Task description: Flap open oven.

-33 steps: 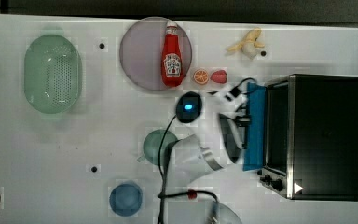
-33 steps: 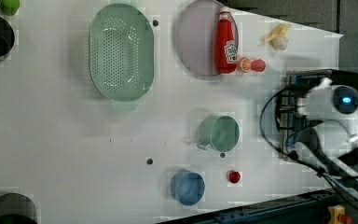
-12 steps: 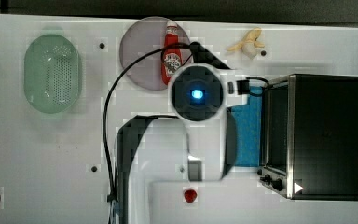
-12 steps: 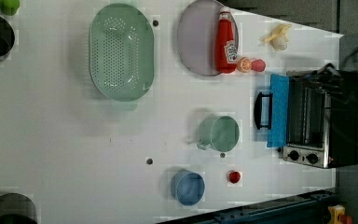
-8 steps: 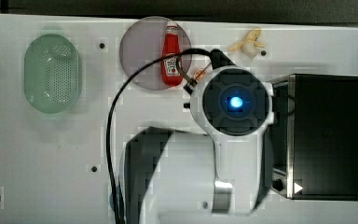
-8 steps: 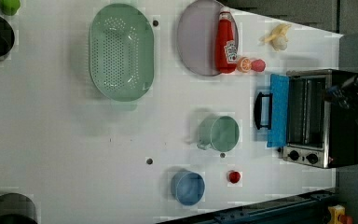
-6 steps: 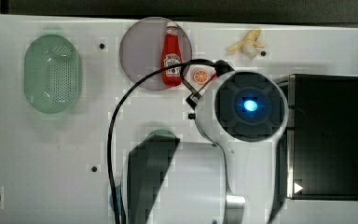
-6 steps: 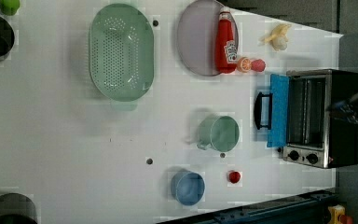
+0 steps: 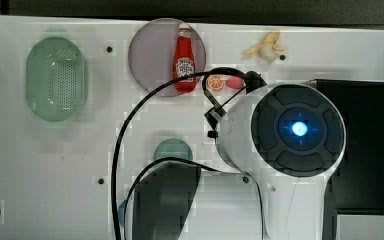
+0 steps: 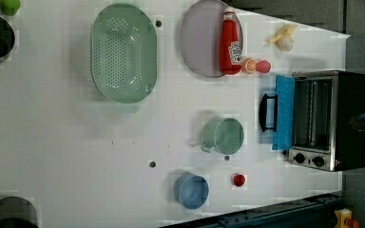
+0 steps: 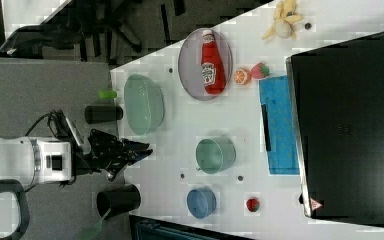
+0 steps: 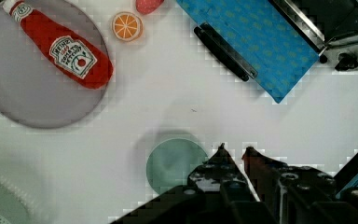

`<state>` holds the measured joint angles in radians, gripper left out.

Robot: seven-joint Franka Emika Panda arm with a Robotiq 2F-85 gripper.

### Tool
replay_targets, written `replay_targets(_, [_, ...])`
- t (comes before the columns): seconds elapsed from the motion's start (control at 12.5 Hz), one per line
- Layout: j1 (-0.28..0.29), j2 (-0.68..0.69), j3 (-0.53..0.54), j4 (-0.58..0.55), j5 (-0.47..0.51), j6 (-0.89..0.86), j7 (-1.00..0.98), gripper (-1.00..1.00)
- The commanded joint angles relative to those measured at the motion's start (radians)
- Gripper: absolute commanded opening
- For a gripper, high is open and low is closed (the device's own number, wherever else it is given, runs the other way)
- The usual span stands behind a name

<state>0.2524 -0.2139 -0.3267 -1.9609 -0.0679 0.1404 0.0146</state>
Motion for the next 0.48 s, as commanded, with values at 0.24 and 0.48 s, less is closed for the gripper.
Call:
replay_targets(0.24, [0.011, -0.006, 0.009, 0.002, 0.005, -0.003, 0.052, -0.65])
replay_targets(0.48, [0.011, -0.005, 0.009, 0.002, 0.005, -0.003, 0.052, -0.65])
